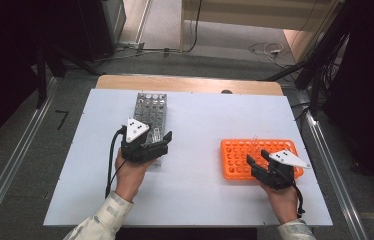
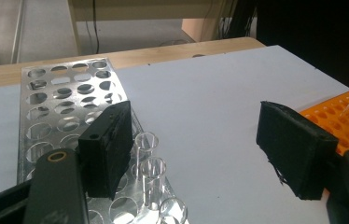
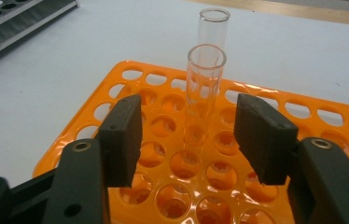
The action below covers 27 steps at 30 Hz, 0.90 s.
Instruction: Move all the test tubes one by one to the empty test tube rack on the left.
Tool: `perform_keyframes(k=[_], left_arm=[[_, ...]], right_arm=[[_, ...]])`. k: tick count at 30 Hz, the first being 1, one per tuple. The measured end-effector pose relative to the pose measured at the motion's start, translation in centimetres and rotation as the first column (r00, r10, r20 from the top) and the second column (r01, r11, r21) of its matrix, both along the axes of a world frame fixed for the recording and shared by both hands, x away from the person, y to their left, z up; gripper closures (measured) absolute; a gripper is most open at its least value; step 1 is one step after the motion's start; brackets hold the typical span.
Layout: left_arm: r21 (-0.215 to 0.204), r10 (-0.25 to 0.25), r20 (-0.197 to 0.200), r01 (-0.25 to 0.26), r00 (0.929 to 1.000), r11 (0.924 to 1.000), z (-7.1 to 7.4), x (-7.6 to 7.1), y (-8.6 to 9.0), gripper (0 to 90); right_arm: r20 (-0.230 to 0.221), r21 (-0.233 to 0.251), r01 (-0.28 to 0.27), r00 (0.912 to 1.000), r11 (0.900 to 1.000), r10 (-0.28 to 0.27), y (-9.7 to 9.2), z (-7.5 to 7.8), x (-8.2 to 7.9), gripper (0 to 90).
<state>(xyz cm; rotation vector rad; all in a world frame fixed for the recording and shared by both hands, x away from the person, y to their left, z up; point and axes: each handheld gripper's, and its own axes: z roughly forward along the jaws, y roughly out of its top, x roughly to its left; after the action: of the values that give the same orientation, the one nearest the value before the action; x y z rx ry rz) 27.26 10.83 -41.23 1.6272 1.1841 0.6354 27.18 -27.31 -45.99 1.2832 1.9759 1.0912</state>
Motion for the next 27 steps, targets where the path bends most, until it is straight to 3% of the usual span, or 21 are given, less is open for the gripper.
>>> perform_keyframes(k=[8,17,22,27], left_arm=[[0.003,0.002,-0.003,-0.002,1.0,1.0,-0.1,0.0,0.0,27.0],[0.001,0.001,-0.003,-0.001,1.0,1.0,-0.1,0.0,0.0,27.0],[0.002,-0.003,-0.003,0.003,1.0,1.0,-0.1,0.0,0.0,26.9],[-0.003,-0.006,-0.001,0.006,1.0,1.0,0.0,-0.1,-0.1,26.3]], right_arm=[[-0.003,-0.038,-0.004,1.0,0.9993,0.004,0.6,-0.7,0.6,55.2],[-0.007,-0.045,0.014,0.9999,0.9989,-0.015,0.5,-1.0,1.0,72.0],[0.007,-0.041,0.019,0.9998,0.999,-0.019,0.3,-0.8,1.0,73.1],[0.029,-0.028,0.025,0.9993,0.9993,-0.024,0.2,0.5,0.6,73.1]])
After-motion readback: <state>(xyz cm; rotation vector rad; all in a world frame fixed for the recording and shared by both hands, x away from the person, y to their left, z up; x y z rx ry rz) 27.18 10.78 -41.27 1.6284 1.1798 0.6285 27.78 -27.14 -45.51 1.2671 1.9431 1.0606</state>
